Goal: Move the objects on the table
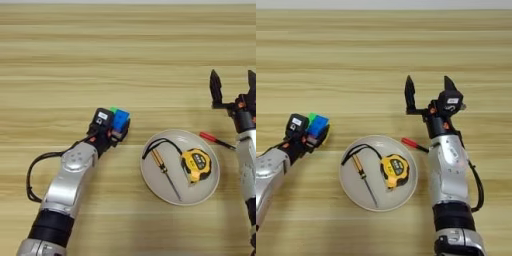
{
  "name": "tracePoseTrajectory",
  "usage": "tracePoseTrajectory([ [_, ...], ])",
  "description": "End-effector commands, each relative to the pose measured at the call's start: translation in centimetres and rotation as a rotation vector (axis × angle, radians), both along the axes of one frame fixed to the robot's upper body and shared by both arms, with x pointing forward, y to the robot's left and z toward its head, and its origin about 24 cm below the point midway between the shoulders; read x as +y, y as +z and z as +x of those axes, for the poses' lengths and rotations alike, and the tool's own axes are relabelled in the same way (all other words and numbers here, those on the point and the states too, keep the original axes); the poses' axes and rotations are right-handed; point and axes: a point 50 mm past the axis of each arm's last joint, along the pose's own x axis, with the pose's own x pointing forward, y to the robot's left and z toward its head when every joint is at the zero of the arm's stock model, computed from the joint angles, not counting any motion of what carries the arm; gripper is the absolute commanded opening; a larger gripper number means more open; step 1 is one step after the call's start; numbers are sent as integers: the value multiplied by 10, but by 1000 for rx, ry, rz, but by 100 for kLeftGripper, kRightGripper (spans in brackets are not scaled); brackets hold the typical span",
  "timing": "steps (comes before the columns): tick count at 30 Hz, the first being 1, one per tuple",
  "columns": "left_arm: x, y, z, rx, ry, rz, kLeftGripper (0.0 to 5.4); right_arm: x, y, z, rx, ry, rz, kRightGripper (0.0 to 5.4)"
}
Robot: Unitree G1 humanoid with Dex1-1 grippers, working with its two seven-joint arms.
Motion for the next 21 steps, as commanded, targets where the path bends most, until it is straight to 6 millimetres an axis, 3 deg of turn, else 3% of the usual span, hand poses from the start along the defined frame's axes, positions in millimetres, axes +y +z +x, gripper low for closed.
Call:
tracePoseTrajectory([
  [1, -10, -4, 4, 7, -34, 13, 326, 1, 1, -3, 3, -1, 5, 540],
  [5, -23, -10, 3, 26, -68, 11, 326, 1, 3, -5, 0, -1, 7, 540],
  [19, -33, -20, -1, 83, -49, -54, 326, -5, 6, -9, 8, -3, 4, 540],
  [20, -33, -20, -1, 84, -48, -49, 364, -5, 6, -9, 9, -3, 4, 540],
  [21, -33, -20, -1, 83, -46, -44, 367, -5, 6, -9, 9, -3, 4, 540],
])
